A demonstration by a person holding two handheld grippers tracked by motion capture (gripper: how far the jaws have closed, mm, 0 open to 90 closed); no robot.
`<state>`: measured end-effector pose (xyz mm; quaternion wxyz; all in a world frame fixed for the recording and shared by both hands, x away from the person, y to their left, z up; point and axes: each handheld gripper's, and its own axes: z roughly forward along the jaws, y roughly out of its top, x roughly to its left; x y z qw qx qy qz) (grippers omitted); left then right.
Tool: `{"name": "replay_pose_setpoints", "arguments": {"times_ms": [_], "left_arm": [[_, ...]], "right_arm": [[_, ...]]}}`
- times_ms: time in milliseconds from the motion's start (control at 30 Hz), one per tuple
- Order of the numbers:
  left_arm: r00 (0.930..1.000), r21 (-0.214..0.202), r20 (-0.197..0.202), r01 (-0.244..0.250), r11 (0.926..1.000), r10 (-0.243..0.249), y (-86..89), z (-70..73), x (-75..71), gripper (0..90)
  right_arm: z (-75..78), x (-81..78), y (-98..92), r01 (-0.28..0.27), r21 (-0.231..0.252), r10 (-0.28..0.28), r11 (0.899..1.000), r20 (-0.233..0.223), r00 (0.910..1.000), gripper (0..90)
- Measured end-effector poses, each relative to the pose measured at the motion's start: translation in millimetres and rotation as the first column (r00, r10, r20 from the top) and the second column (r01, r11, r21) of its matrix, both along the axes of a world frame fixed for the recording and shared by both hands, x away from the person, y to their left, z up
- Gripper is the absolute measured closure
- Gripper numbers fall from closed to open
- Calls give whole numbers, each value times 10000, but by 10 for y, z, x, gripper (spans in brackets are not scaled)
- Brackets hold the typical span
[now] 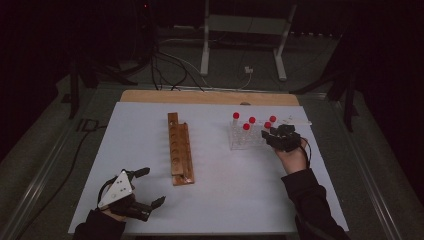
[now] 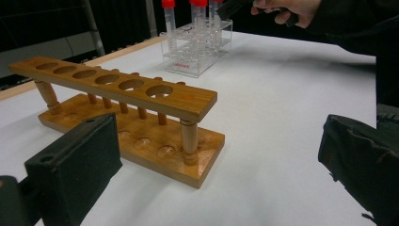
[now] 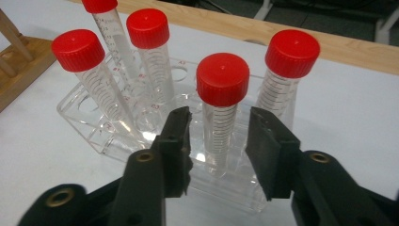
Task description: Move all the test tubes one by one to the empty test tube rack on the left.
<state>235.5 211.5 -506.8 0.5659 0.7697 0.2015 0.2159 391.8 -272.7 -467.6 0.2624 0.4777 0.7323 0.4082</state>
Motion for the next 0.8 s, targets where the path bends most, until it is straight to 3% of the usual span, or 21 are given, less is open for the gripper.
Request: {"name": "replay_pose_setpoints", "arguments": {"times_ms": [300,600,800], "left_arm": [[9999,145,-19,-135,9998,135,-1,-5,7,4],[9999,108,-51,-162,9998,162,-10,-1,-2,4],[9998,24,-104,-150,9999,150,1,-2,3,4]], "right_arm": [[-51,66,40,-93,-258,91,9996,-72,9999,736],[-54,57,56,-46,-479,50,9988,86,10000,750],[61,-5,43,-63,-376,82,9993,481,9988,751]]}}
